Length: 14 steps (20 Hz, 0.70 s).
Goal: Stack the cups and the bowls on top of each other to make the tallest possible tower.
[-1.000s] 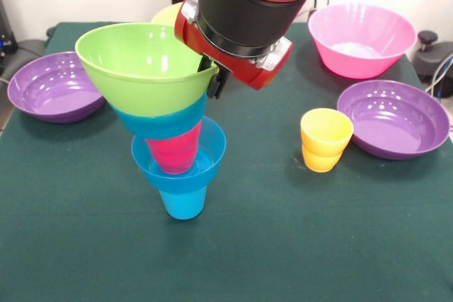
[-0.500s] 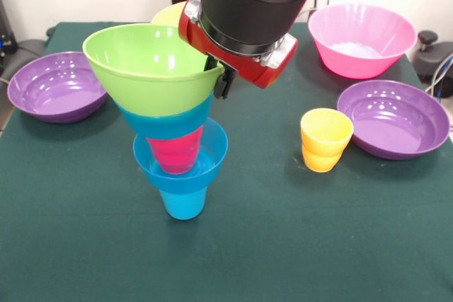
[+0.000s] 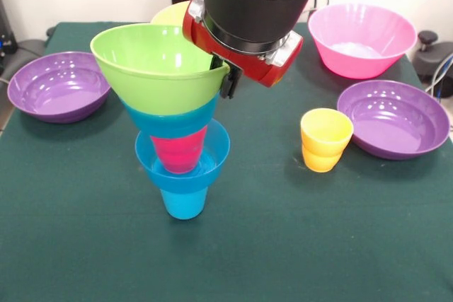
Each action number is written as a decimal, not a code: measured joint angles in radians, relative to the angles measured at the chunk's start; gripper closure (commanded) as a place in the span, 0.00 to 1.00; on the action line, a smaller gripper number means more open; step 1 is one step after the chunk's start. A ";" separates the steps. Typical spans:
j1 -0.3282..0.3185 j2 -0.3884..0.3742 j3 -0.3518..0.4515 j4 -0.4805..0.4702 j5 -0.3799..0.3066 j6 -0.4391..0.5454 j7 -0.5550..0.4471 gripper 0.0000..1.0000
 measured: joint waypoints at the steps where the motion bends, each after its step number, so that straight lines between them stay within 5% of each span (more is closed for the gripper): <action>1: 0.000 0.000 0.000 0.000 0.003 0.000 0.000 1.00; 14: -0.001 0.002 0.002 -0.001 0.015 0.000 0.000 1.00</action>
